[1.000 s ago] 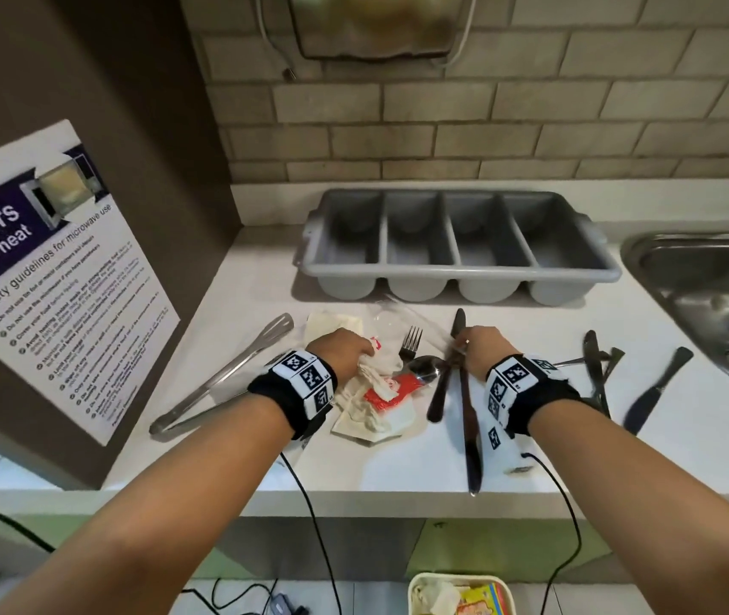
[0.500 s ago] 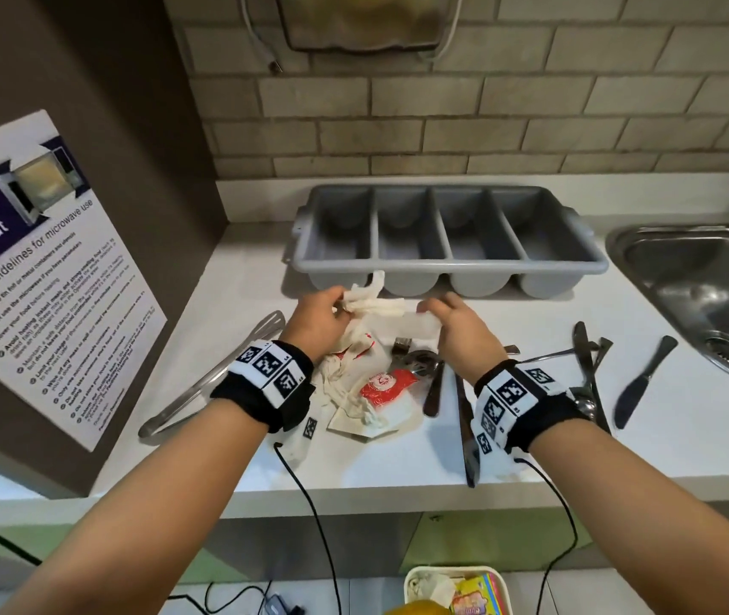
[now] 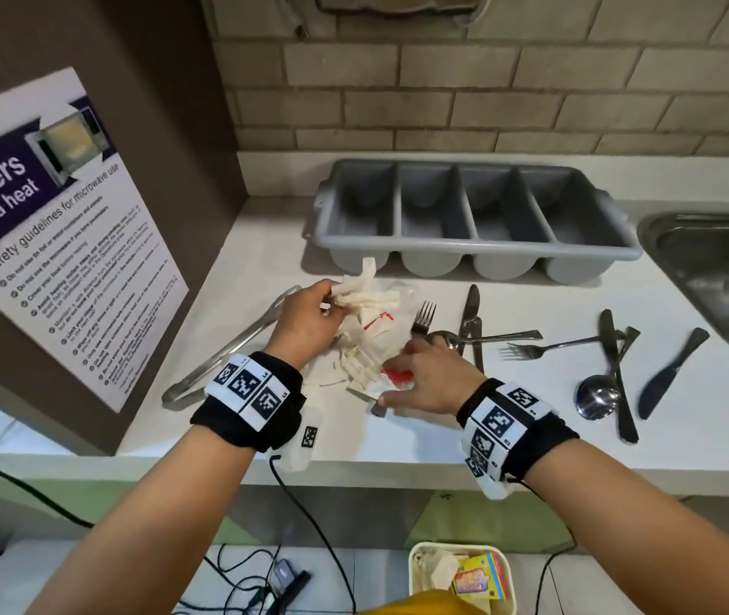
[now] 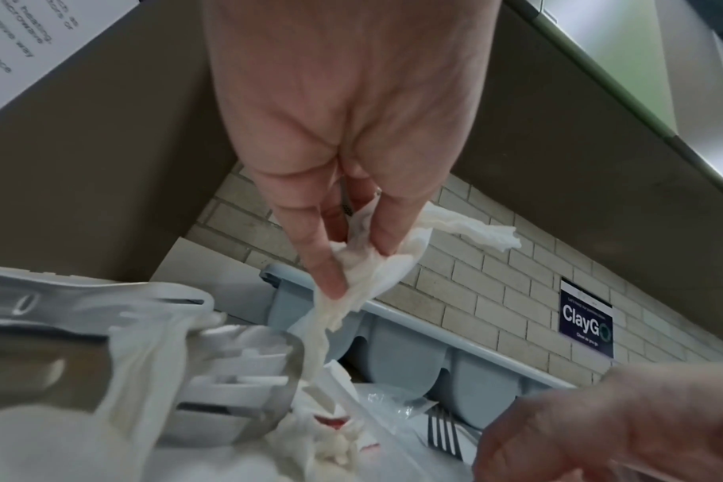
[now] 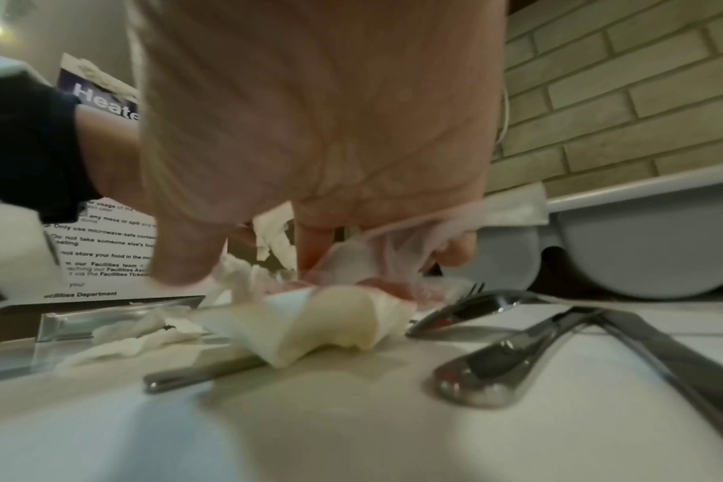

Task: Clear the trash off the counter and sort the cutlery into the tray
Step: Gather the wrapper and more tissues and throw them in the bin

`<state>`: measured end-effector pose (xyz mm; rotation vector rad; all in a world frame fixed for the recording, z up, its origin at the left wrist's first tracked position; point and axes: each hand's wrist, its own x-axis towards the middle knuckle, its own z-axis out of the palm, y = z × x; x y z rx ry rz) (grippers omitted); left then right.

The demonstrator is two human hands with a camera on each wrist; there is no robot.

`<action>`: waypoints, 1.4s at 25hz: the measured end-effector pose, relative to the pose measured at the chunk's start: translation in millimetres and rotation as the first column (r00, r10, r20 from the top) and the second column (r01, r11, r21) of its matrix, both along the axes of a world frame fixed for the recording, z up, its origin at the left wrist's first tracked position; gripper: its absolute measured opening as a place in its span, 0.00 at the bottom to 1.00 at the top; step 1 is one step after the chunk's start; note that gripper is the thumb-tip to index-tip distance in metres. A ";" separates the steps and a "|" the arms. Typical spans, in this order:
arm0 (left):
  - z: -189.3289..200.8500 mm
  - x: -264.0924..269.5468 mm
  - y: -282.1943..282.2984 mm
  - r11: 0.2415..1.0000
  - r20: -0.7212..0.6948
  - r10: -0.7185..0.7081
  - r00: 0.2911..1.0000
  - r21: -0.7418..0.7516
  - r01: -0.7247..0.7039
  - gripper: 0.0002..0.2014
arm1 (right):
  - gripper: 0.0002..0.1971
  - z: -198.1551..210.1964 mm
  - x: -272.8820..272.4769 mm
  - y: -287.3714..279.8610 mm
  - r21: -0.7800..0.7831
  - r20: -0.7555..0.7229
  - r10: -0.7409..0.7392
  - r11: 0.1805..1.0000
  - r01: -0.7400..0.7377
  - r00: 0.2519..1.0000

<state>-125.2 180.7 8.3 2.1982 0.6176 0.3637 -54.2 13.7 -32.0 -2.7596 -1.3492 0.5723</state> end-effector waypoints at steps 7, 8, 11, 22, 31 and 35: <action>-8.4 -5.4 -0.8 0.999 -0.018 -0.031 0.999 0.008 0.031 0.11 | 0.16 -3.0 -4.0 4.3 0.084 0.054 -0.163 0.984 0.158 0.985; -8.3 -5.2 -0.9 1.000 -0.012 -0.030 0.999 0.003 0.030 0.11 | 0.13 -3.7 -2.0 5.3 0.140 0.044 -0.185 0.974 0.178 0.982; -7.2 -4.8 -0.2 1.000 -0.014 -0.004 1.000 -0.009 0.004 0.11 | 0.09 -4.0 4.5 6.3 0.259 -0.018 -0.290 0.923 0.284 0.957; 19.4 -4.5 8.2 0.992 0.191 0.052 0.980 -0.127 -0.027 0.13 | 0.13 40.5 6.3 -15.1 0.561 0.010 -0.420 0.754 0.342 0.908; 40.6 4.3 -25.6 0.983 0.311 0.023 0.950 -0.180 0.035 0.13 | 0.13 65.1 12.9 -60.9 0.733 -0.074 -0.521 0.549 0.400 0.850; 41.0 9.3 -50.5 0.984 0.272 0.030 0.962 -0.177 0.019 0.14 | 0.13 61.8 23.2 -88.3 0.691 -0.227 -0.538 0.499 0.524 0.812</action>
